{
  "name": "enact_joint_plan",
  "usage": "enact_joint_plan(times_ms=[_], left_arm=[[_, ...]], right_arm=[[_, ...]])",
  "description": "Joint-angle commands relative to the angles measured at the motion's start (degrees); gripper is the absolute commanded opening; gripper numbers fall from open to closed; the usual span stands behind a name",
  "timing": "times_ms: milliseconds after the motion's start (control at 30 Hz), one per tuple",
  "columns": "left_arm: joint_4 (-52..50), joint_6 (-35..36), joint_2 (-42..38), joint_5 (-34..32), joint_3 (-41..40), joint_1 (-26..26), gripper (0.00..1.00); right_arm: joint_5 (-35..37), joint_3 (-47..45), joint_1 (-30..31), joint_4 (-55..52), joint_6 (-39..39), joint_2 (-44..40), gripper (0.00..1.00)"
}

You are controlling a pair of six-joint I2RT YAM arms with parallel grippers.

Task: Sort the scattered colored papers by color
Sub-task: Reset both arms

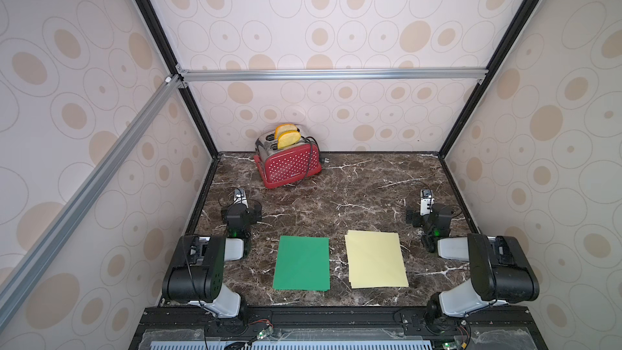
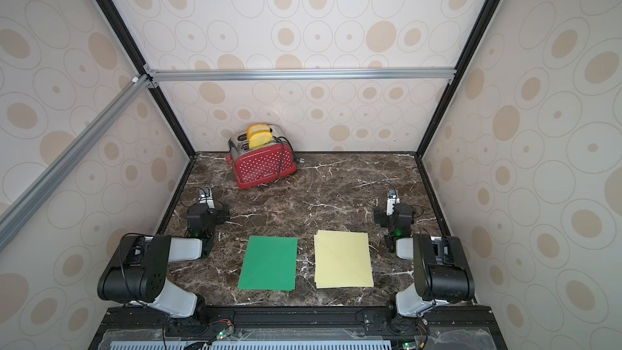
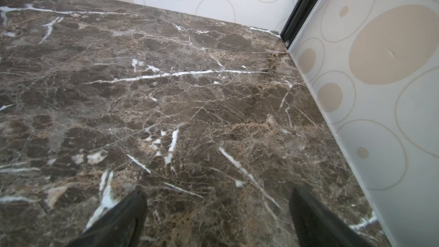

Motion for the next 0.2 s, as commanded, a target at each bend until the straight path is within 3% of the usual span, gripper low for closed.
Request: enact_joint_plan(times_ms=[0,167], left_arm=[[-1.13,-0.76,0.27,-0.47,1.9,-0.08,0.99],[-0.56,-0.75,-0.12,-0.42,1.45,-0.05,0.99]], right_arm=[[0.78,0.46,0.19,0.28,0.62,-0.1,1.0],[0.81,0.42,0.27,0.23,0.58,-0.01,1.0]])
